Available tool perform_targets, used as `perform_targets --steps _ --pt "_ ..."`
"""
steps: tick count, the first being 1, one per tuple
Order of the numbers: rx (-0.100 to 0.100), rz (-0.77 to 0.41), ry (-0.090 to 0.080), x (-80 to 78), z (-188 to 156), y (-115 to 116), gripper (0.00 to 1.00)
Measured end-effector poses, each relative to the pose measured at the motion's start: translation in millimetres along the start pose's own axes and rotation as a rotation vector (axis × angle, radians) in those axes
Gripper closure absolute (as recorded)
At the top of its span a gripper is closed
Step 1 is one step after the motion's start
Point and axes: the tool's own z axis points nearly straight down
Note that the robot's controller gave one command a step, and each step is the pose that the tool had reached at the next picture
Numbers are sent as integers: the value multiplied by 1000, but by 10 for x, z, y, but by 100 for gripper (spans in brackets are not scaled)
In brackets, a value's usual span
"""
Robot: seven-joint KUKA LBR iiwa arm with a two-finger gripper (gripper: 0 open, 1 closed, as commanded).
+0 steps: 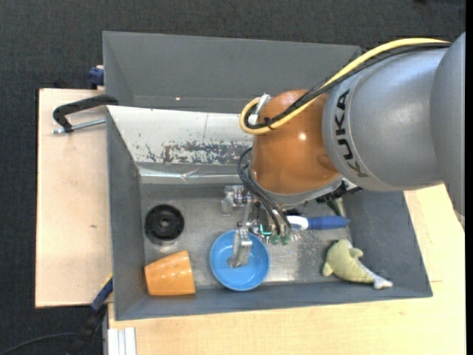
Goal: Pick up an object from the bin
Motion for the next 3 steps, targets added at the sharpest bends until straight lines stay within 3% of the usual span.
perform_targets --steps 1,2,3 --pt "1 -248 -3 -113 816 -226 0" --pt "0 -247 -10 -130 796 -220 100" --pt "0 -236 -23 -258 -598 -301 100"
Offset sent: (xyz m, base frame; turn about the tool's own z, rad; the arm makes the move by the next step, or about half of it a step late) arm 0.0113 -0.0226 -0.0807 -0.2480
